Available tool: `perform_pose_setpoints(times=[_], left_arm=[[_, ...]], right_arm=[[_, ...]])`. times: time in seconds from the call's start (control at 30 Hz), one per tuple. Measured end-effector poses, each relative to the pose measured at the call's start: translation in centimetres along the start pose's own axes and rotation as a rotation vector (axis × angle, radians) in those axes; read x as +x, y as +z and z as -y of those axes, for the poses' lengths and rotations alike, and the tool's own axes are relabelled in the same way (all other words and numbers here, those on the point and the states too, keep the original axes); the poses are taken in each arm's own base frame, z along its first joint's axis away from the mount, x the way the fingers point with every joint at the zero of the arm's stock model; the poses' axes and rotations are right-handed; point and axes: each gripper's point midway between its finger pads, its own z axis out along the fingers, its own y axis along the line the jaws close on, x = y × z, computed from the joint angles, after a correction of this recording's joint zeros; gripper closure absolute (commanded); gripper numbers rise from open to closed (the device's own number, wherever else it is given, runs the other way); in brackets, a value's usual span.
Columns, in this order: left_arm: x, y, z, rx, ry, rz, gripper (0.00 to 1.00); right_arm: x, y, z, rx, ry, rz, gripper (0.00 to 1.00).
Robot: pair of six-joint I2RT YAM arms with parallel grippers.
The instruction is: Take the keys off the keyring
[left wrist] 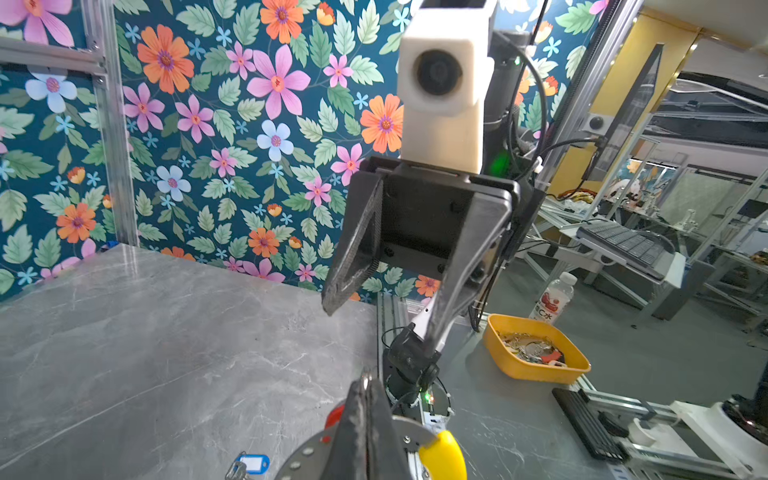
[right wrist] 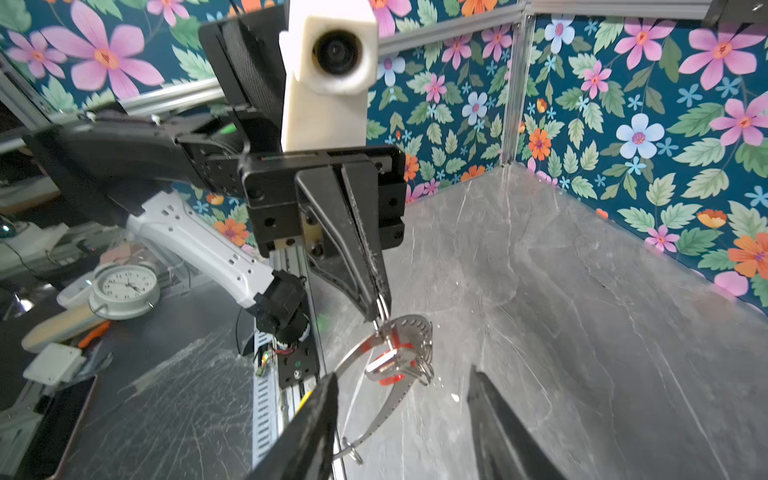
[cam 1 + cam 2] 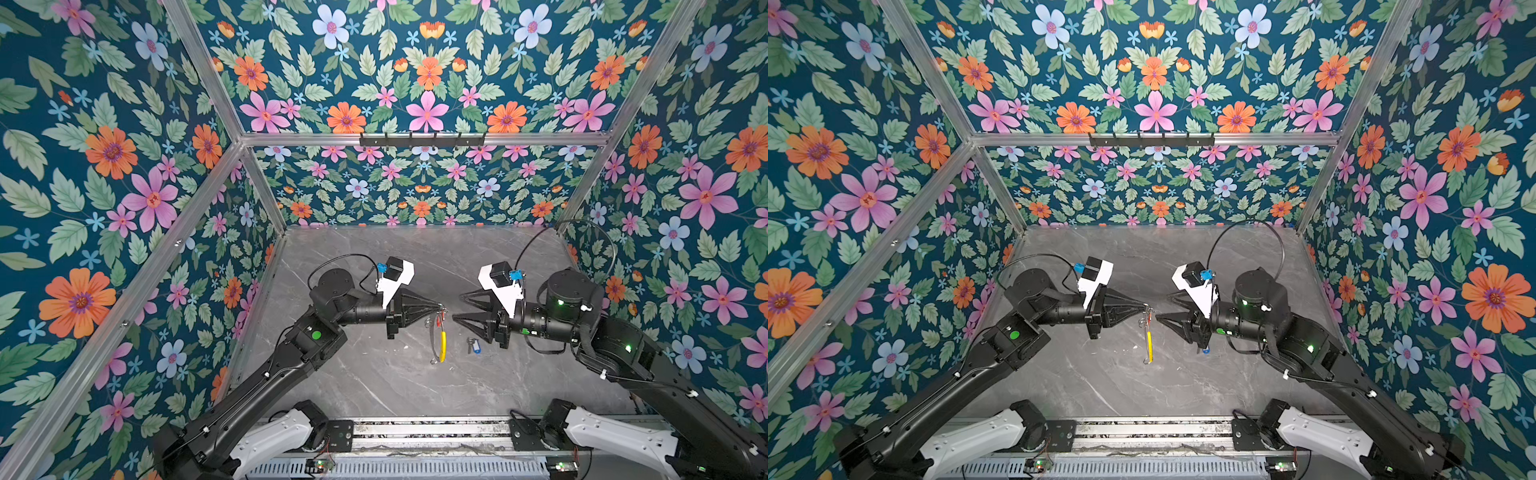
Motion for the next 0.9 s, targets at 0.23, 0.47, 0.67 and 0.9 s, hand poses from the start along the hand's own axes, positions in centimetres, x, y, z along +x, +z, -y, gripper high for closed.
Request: perform_pose_setpoints(times=[0.23, 0.47, 0.67, 0.9], left_arm=[[-0.5, -0.1, 0.2, 0.013, 0.014, 0.060, 1.00], [-0.9, -0.2, 0.5, 0.030, 0.012, 0.084, 1.00], [-1.0, -0.2, 0.6, 0.036, 0.017, 0.094, 1.00], [-1.0, -0.2, 0.6, 0.042, 0.009, 0.103, 1.00]], right_arm=[[1.1, 1.5, 0.2, -0.110, 0.095, 0.032, 0.42], [0.2, 1.9, -0.9, -0.216, 0.104, 0.073, 0.62], [-0.1, 2.0, -1.2, -0.241, 0.096, 0.082, 0.78], [-0.1, 1.9, -1.3, -0.240, 0.096, 0.080, 0.88]])
